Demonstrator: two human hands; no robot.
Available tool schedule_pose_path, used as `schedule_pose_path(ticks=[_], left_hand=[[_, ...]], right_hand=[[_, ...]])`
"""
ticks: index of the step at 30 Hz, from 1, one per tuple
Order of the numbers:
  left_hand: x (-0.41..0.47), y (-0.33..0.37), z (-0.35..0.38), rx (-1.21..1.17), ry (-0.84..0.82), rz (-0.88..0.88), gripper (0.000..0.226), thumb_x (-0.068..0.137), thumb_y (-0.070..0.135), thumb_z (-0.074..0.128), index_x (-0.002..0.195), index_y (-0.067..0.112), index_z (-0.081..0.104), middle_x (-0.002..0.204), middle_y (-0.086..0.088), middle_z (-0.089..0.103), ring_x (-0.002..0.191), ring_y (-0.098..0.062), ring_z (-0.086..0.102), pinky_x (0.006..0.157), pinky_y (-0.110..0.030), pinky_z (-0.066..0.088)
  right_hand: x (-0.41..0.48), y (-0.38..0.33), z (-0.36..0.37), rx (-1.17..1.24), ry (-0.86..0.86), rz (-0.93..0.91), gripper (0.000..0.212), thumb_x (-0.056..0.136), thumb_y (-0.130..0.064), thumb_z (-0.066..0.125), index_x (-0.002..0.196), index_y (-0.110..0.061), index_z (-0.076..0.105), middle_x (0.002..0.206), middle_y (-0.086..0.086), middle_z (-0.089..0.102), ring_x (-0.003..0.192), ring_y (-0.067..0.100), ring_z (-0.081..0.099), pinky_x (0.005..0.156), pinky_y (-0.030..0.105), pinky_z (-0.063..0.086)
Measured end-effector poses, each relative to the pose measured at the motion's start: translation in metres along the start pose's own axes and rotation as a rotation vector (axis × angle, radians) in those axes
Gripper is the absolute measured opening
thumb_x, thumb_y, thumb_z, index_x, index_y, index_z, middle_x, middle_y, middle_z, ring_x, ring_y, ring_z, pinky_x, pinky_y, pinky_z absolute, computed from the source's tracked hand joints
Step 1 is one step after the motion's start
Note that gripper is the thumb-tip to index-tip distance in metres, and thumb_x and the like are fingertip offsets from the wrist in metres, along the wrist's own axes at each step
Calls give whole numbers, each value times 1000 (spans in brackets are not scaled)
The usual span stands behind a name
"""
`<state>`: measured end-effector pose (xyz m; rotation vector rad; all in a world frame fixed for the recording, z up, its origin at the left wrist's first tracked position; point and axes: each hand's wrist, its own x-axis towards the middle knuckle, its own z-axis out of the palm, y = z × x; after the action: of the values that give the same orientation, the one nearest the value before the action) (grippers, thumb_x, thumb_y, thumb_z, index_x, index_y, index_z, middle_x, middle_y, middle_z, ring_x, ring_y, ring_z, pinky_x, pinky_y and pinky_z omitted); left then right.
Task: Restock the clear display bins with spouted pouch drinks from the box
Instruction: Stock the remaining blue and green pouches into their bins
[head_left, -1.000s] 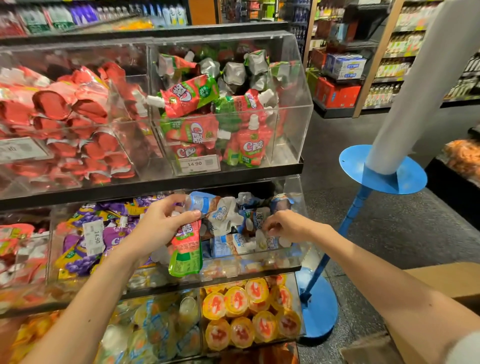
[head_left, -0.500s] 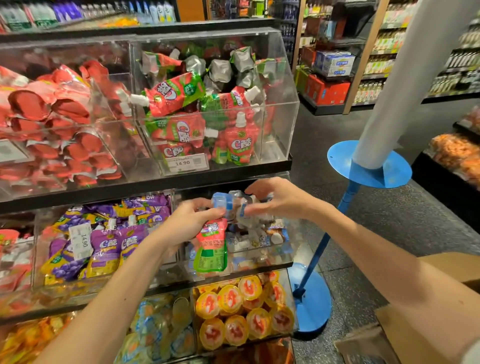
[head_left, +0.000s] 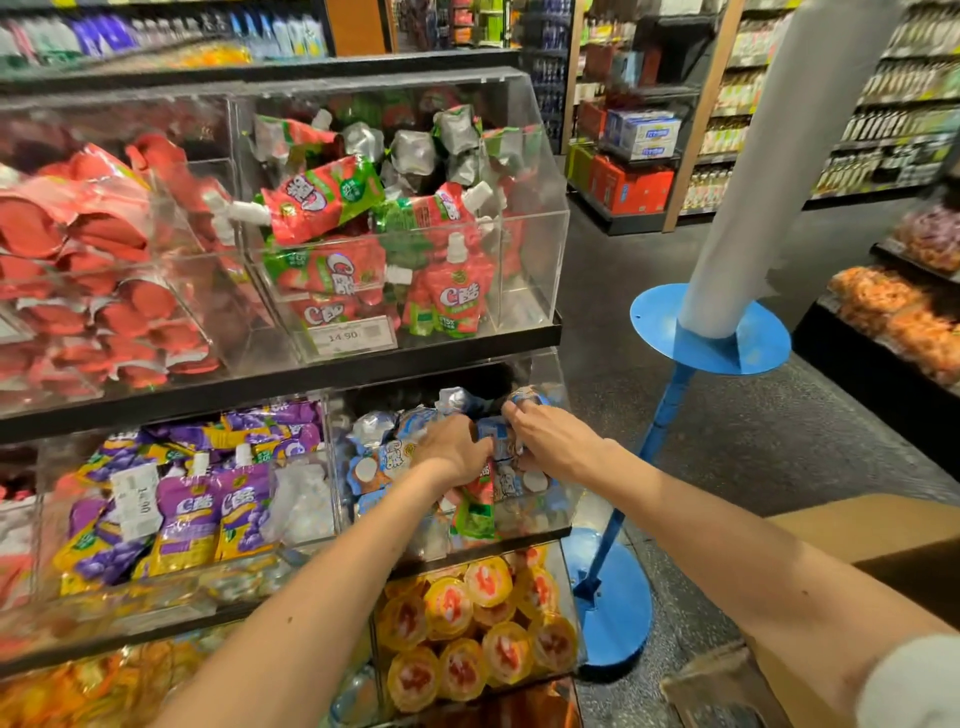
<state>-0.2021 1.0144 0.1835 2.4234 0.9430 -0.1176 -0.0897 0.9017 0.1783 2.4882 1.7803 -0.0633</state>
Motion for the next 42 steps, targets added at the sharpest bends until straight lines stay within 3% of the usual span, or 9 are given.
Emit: schedule_pose_path(ticks=[5,8,12,17,23,27,33,37,42], left_hand=[[-5,-5,-6,-137,13,3,39,97,46,55,123,18,63,129,-5,60,114,-25,58,88,-31,46],[-17,-6,-21,-398,27,39,29,97,42,60,117,21,66,116,-5,63,98,-19,60,68,-24,47],[-46,-14,-49,-712,73,225,31,87,28,76,115,22,64,98,-4,68,89,-14,65,70,-18,52],[-82,-31,-90,-930,-18,416,67,73,10,85,132,24,56,105,-6,71,92,-17,72,78,-36,61],[-101,-54,-129,-1093,-43,453,74,80,-11,70,142,21,45,99,-19,71,84,-23,72,68,-33,60],[-103,-58,-148,-1187,190,404,69,75,11,78,136,22,48,105,-15,75,94,-26,73,75,-37,59],[-119,-27,-166,-1014,158,401,41,71,38,74,107,23,60,89,2,75,81,-17,73,70,-36,58],[-110,0,-183,-787,395,530,40,79,25,82,112,34,60,86,18,72,80,6,67,77,-21,55],[-90,17,-242,-438,581,612,50,85,15,77,130,24,57,105,17,62,87,9,58,72,-6,44]], right_hand=[[0,9,18,69,-36,34,51,93,-22,65,136,-7,44,126,15,57,114,32,57,89,38,45],[-3,11,18,162,8,56,43,93,-25,64,132,-9,53,124,12,57,116,29,53,94,36,43],[-16,-23,-13,1001,254,299,36,94,-46,61,109,-13,68,110,9,71,102,23,67,89,39,54],[-37,-67,-52,1783,-131,75,54,85,-44,62,124,-7,63,114,16,71,103,29,70,89,41,57],[-25,-102,-90,1578,169,21,40,81,-25,75,116,-6,68,106,12,75,97,23,72,79,30,56],[-15,-118,-124,1483,453,102,53,63,-37,83,106,-13,63,91,7,76,84,21,74,75,35,59],[-2,-121,-172,1674,560,232,51,80,-49,72,109,-12,53,98,10,73,78,22,74,63,38,60],[5,-112,-204,1799,527,150,38,92,-37,66,116,-11,52,107,10,72,86,26,75,62,34,58],[8,-58,-252,1121,832,212,79,75,-43,83,134,-22,35,117,0,56,100,13,59,83,31,50]])
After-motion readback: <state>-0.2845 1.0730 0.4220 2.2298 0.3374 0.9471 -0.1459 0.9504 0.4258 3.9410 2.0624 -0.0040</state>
